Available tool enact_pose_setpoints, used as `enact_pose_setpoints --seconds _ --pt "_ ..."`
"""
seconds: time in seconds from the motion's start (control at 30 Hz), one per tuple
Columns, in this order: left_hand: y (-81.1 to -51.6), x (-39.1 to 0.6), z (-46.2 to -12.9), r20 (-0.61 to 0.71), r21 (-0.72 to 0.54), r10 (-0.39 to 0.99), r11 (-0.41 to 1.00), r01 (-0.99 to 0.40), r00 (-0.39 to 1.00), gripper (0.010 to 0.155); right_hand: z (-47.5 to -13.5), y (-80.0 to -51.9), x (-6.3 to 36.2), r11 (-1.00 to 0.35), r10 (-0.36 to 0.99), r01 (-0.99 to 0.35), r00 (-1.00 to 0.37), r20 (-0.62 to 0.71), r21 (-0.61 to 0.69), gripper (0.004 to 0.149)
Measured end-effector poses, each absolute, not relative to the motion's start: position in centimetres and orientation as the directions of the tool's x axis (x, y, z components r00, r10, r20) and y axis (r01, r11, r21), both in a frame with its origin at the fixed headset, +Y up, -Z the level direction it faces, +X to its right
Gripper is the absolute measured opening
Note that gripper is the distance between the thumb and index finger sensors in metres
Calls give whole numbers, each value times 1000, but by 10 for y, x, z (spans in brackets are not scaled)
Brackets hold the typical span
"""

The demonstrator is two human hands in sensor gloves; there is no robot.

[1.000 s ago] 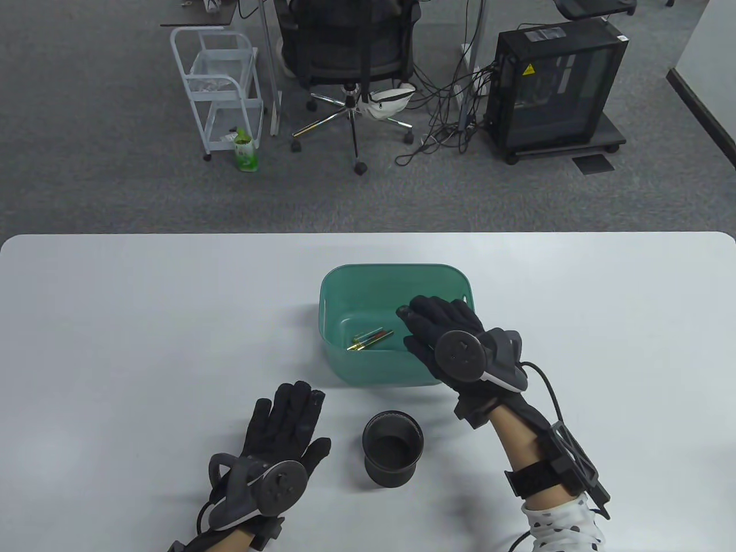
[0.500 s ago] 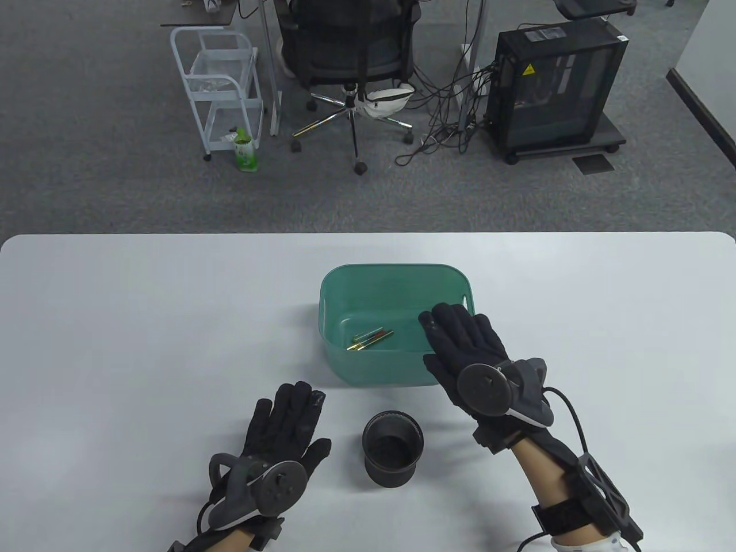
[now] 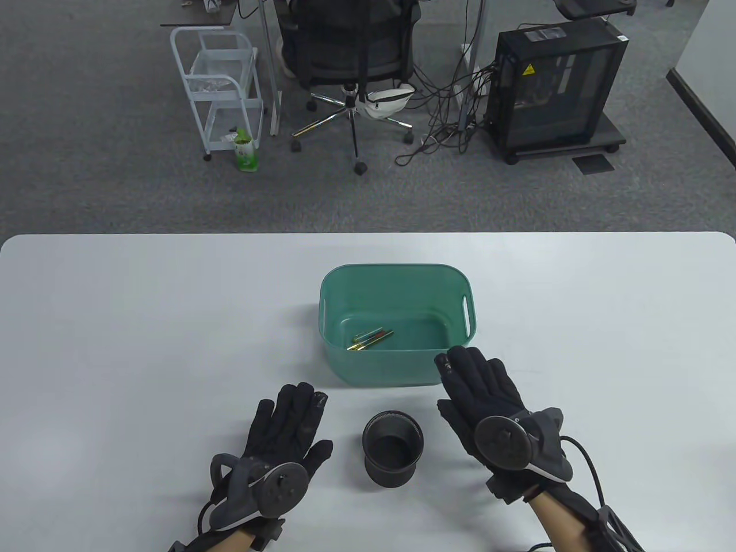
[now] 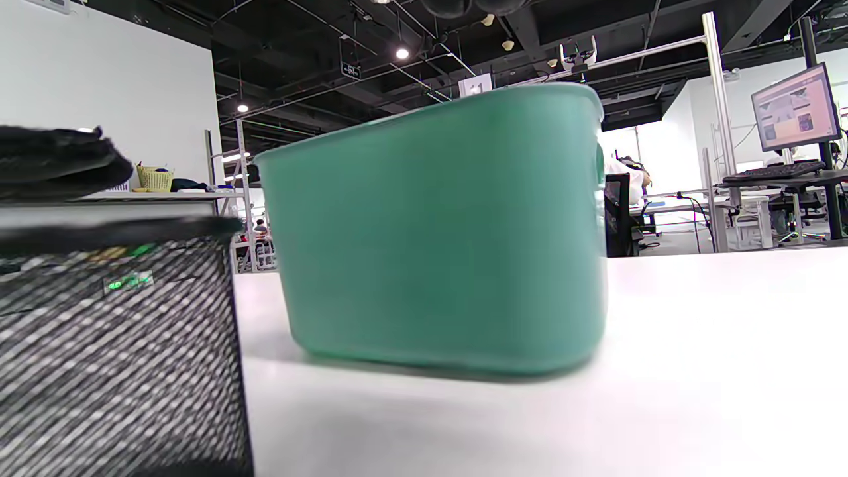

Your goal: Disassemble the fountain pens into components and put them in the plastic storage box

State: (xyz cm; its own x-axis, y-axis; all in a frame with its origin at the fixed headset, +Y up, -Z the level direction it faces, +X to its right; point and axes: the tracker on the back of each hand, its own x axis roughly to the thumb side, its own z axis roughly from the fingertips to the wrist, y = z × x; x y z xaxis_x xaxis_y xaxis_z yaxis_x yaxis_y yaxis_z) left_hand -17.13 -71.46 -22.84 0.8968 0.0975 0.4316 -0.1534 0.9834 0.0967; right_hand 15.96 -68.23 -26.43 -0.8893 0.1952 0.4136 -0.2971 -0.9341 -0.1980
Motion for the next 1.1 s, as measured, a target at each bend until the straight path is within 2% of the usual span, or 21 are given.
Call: enact_pose_setpoints --seconds 0.37,1.1 --pt "-716 -170 -228 447 86 102 984 -156 889 72 -244 -706 162 -939 199 -286 -904 379 -190 65" --pt "-718 -169 -229 444 63 105 987 -148 890 72 -239 -718 172 -939 213 -289 -914 346 -187 65"
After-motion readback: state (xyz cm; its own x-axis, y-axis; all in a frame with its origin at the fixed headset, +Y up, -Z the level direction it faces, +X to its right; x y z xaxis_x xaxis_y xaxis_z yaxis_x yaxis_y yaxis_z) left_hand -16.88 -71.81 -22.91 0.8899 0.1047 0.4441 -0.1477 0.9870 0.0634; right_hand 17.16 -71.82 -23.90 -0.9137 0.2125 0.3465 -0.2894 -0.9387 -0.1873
